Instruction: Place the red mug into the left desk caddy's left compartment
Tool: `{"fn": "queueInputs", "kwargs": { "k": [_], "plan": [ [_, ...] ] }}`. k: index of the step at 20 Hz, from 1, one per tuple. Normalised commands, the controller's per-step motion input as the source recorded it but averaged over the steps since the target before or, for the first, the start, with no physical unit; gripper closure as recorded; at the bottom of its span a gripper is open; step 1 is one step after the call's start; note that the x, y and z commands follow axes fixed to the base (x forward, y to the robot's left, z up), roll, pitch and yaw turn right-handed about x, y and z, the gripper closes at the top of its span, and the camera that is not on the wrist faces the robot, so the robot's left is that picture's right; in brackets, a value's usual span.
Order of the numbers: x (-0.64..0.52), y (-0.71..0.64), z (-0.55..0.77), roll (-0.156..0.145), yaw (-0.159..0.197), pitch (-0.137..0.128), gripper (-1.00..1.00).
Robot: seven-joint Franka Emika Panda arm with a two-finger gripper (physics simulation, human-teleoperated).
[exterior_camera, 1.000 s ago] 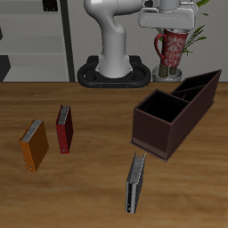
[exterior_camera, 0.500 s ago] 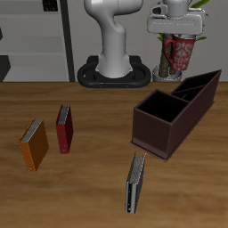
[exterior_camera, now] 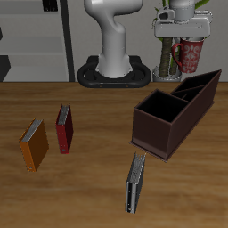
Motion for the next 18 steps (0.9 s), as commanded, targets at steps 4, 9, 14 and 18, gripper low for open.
{"fn": "queueInputs", "kwargs": {
  "k": [4, 9, 14, 18],
  "plan": [
    [0.22, 0.2, -0.3, -0.008, -0.027, 0.064, 1.0],
    [0.08, 0.12, -0.23, 0.017, 0.022, 0.03, 1.0],
    [-0.01, 0.03, -0.1, 0.004, -0.013, 0.017, 1.0],
    [-0.05, 0.18, -0.17, 0.039, 0.03, 0.021, 1.0]
  ]
}}
